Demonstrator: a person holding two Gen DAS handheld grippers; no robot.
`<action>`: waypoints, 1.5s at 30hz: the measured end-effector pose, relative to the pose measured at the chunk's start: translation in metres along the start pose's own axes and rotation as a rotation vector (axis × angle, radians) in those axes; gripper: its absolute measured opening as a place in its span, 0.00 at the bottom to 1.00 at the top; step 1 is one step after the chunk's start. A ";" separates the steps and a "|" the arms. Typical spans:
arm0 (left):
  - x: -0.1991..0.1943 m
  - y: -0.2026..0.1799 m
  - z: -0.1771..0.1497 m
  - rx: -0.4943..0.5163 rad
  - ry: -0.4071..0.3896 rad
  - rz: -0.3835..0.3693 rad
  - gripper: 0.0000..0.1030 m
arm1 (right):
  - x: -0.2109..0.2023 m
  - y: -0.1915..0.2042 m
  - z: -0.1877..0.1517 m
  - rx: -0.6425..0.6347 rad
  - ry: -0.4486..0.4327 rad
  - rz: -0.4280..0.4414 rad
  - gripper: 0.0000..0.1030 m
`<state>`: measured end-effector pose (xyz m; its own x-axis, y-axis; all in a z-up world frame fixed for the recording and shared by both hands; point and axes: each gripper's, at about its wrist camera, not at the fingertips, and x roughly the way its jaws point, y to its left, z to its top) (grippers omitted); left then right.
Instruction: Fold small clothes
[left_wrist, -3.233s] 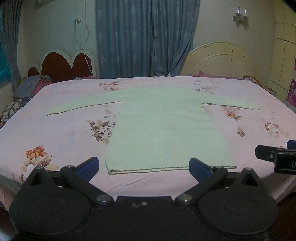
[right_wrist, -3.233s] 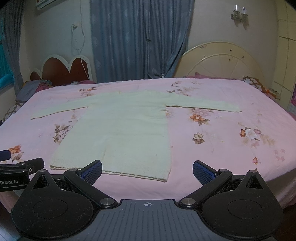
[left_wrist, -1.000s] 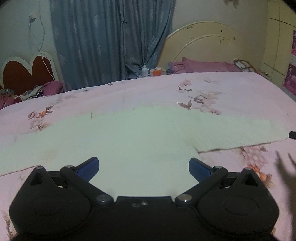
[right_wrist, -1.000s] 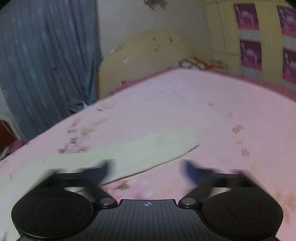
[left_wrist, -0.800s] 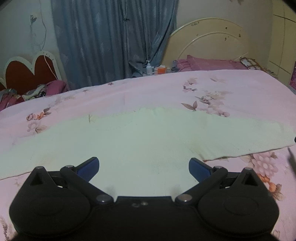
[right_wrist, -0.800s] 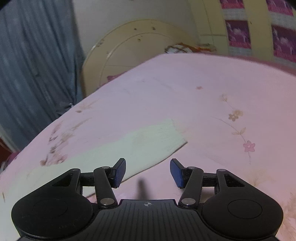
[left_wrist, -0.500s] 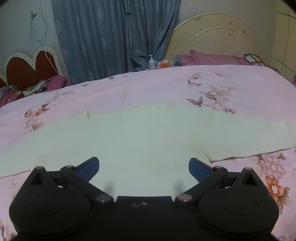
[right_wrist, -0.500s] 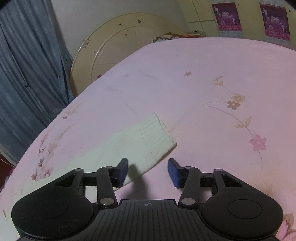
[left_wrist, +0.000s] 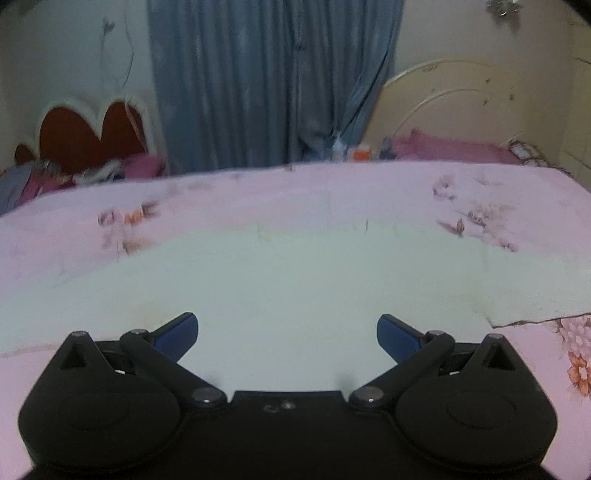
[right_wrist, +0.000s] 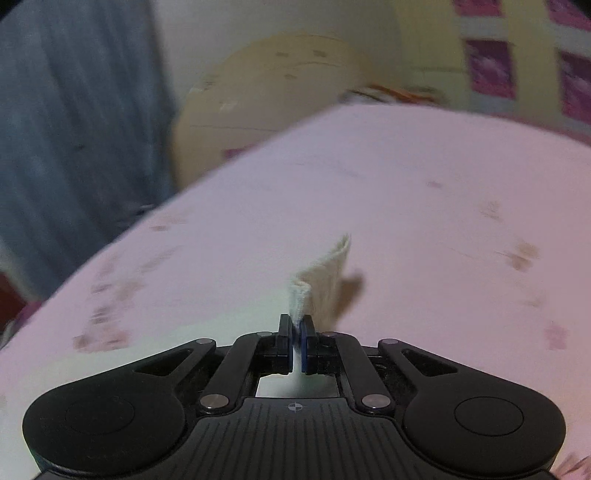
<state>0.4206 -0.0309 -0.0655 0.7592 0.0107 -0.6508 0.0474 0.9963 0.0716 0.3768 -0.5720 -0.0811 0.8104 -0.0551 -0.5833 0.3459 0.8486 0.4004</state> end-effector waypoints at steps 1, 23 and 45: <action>0.003 0.006 0.000 -0.006 0.007 -0.003 1.00 | -0.001 0.019 -0.003 -0.029 0.004 0.035 0.03; 0.004 0.176 -0.037 -0.110 0.053 -0.068 0.92 | 0.023 0.359 -0.180 -0.442 0.284 0.358 0.03; 0.138 0.049 -0.003 -0.324 0.195 -0.532 0.30 | -0.015 0.227 -0.151 -0.266 0.264 0.226 0.32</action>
<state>0.5256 0.0199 -0.1538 0.5528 -0.5060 -0.6621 0.1628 0.8448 -0.5097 0.3720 -0.2996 -0.0884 0.6913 0.2543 -0.6763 0.0121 0.9318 0.3628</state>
